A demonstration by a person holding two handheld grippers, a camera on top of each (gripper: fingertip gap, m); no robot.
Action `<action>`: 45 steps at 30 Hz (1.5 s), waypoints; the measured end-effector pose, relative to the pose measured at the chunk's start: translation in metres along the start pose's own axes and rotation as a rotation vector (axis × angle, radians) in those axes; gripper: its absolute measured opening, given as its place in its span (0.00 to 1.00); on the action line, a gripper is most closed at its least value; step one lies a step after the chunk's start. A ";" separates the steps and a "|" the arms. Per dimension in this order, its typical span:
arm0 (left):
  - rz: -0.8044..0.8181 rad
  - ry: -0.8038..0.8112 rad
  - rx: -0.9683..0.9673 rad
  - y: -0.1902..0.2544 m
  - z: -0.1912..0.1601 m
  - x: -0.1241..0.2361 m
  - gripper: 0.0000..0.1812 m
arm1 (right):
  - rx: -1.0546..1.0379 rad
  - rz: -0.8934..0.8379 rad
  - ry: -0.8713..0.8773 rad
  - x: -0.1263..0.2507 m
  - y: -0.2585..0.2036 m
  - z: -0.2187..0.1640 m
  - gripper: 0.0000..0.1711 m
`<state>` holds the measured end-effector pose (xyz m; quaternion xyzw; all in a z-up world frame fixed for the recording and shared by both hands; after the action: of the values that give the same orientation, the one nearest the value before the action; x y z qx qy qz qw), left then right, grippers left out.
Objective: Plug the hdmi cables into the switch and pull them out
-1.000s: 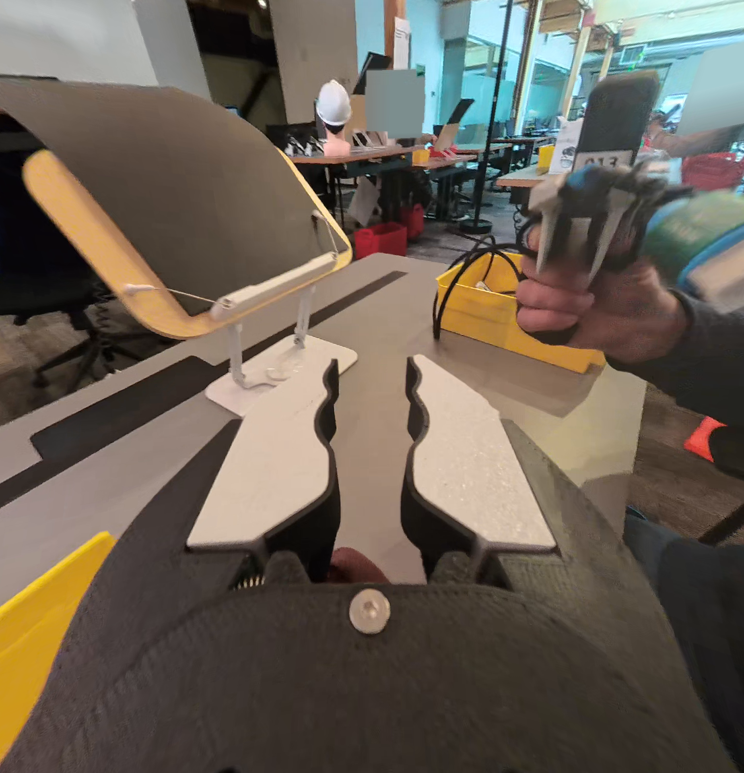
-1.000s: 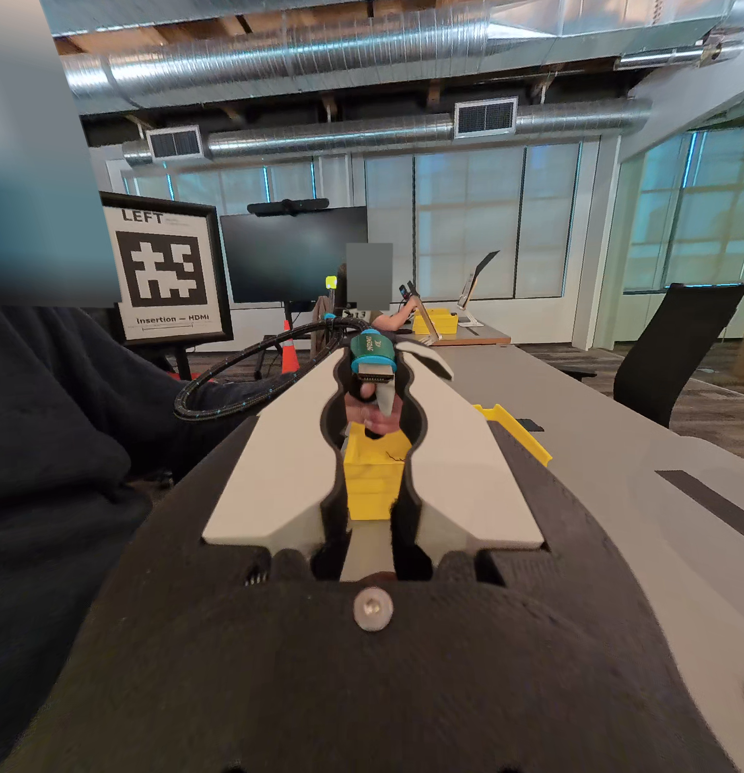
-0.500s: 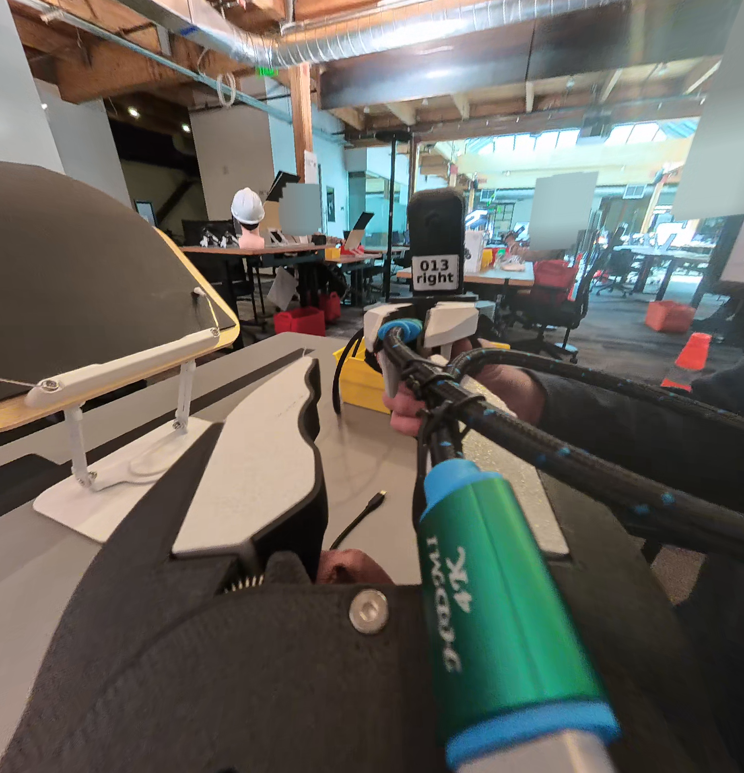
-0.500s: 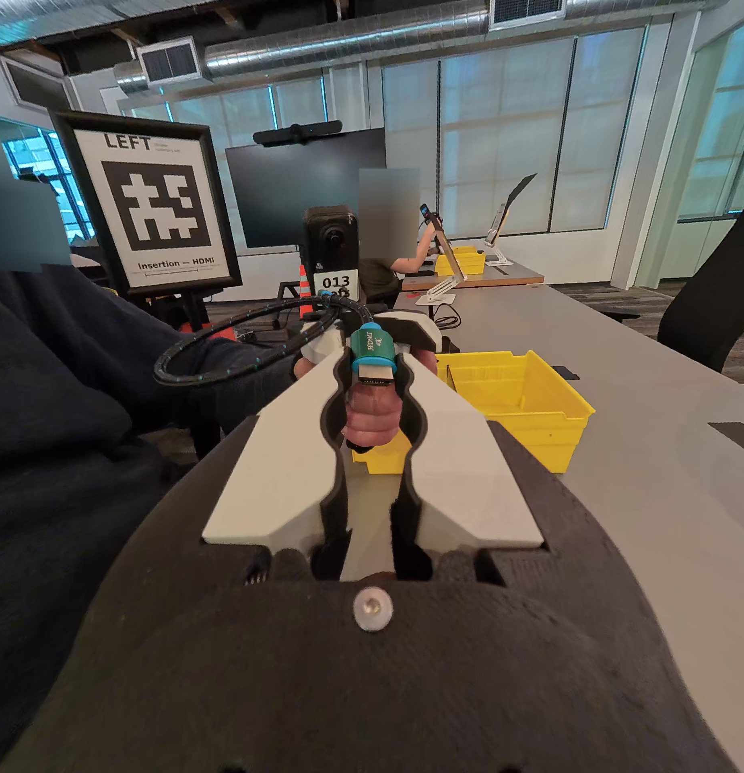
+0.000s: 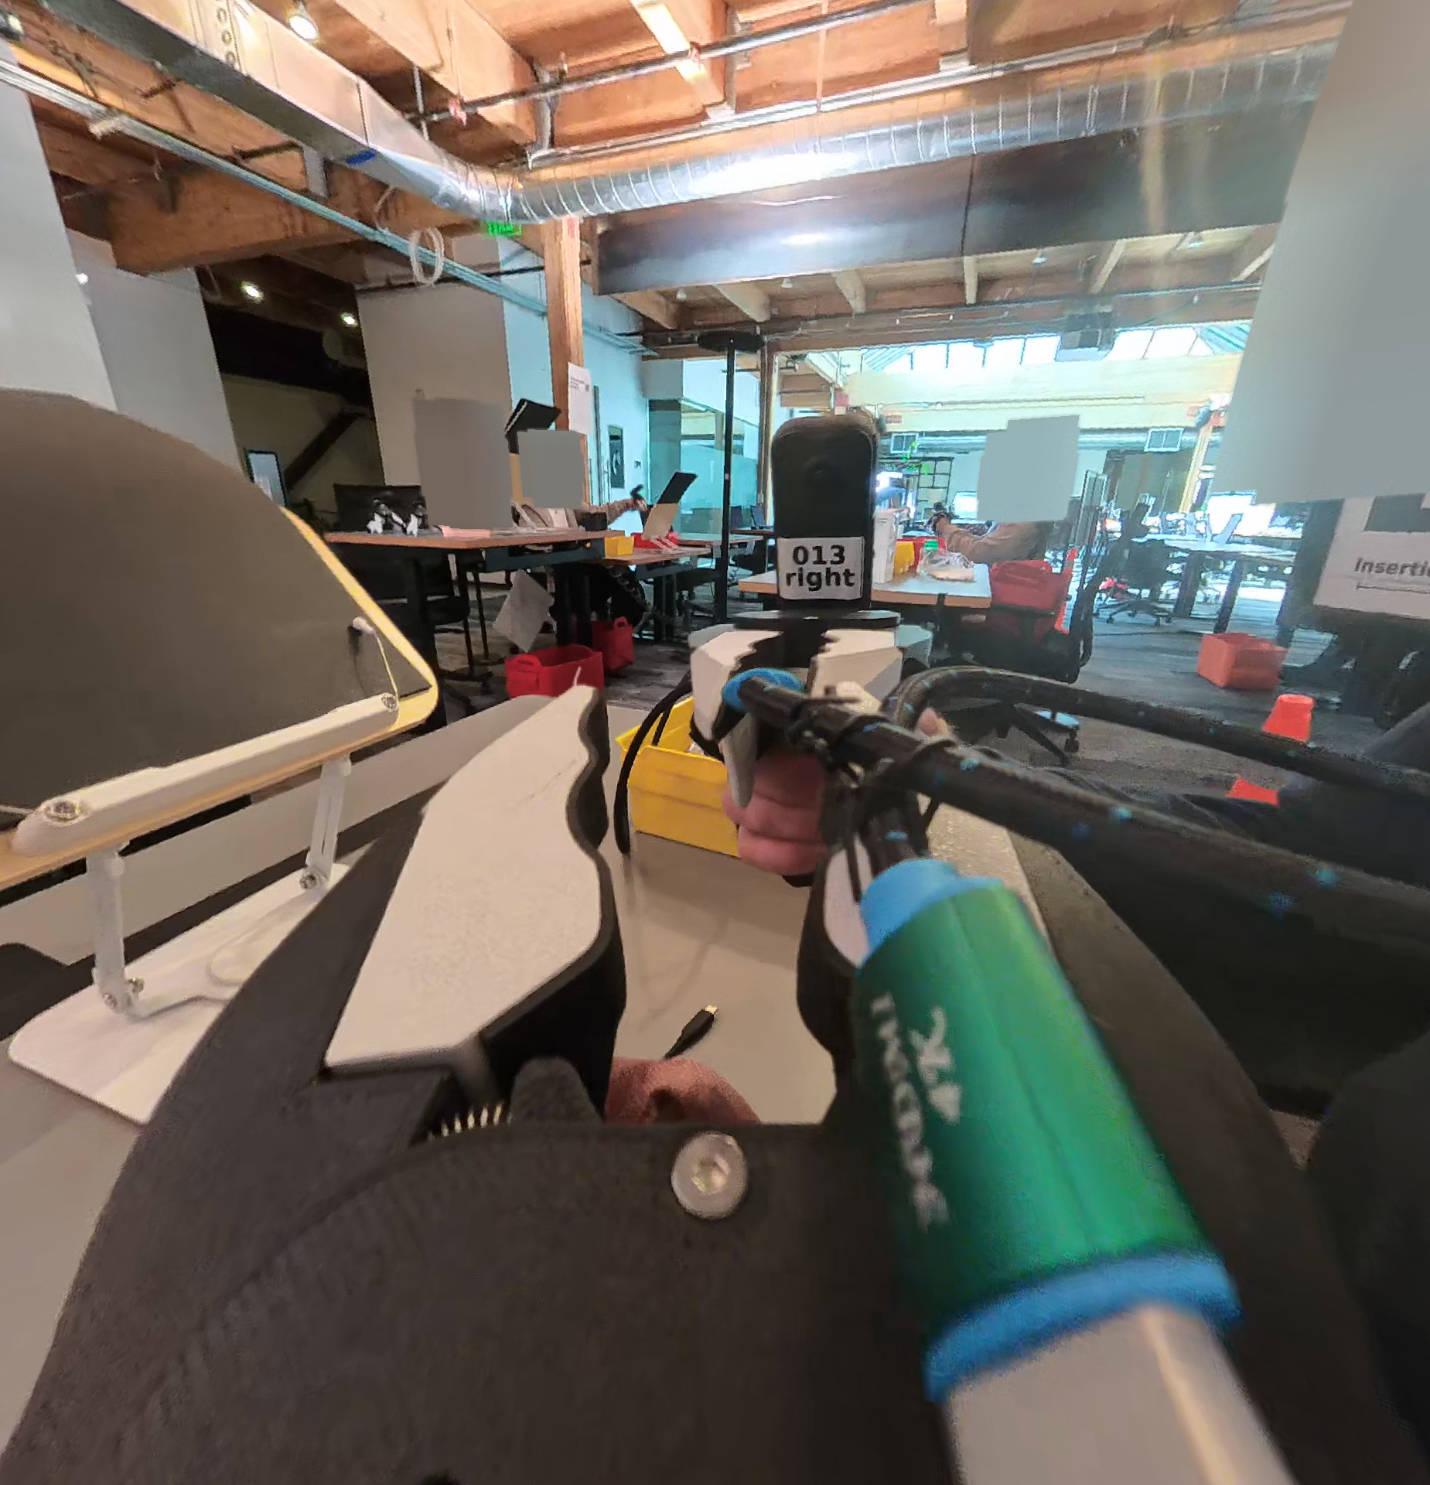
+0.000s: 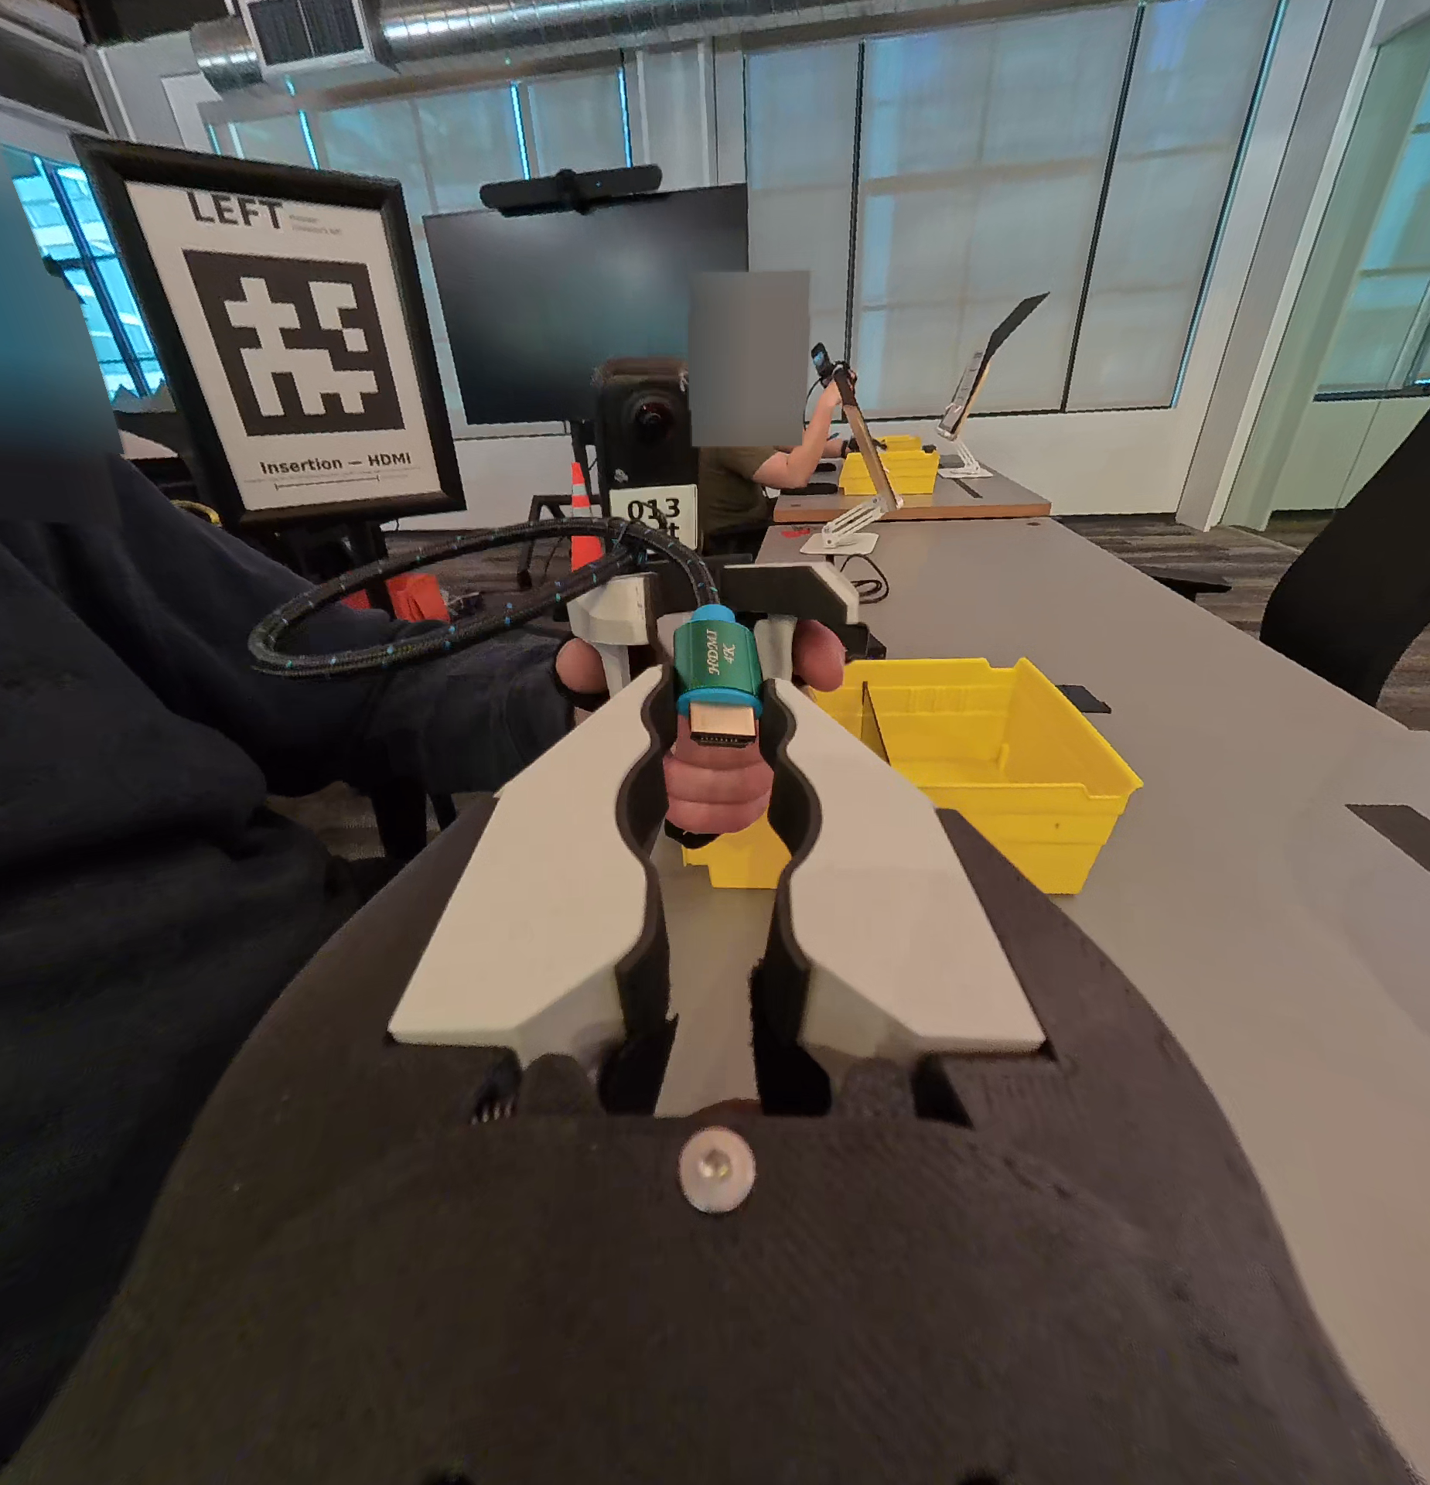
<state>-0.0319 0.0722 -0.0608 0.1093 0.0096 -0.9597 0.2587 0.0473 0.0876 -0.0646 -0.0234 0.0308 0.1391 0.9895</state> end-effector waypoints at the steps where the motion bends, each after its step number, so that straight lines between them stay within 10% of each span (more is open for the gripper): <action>1: 0.002 0.004 -0.022 0.003 0.001 -0.001 0.26 | 0.004 -0.003 -0.017 -0.002 -0.001 -0.001 0.11; 8: -0.018 -0.003 -0.040 0.012 -0.001 -0.004 0.10 | 0.017 -0.018 -0.073 -0.005 -0.002 -0.003 0.11; 45: -0.090 -0.052 0.097 0.008 -0.011 0.000 0.09 | 0.043 -0.060 -0.184 -0.006 -0.004 -0.010 0.11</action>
<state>-0.0252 0.0659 -0.0711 0.0961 -0.0388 -0.9722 0.2099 0.0422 0.0817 -0.0742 0.0096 -0.0580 0.1100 0.9922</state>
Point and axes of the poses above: each gripper's, where its closed fingertips meet, x back along the fingers, z out of its top, y = z × x across the jaws, the point moved 4 cm from there along x, back along the fingers, and after that the axes turned 6 degrees about z, right-handed, at the moved point
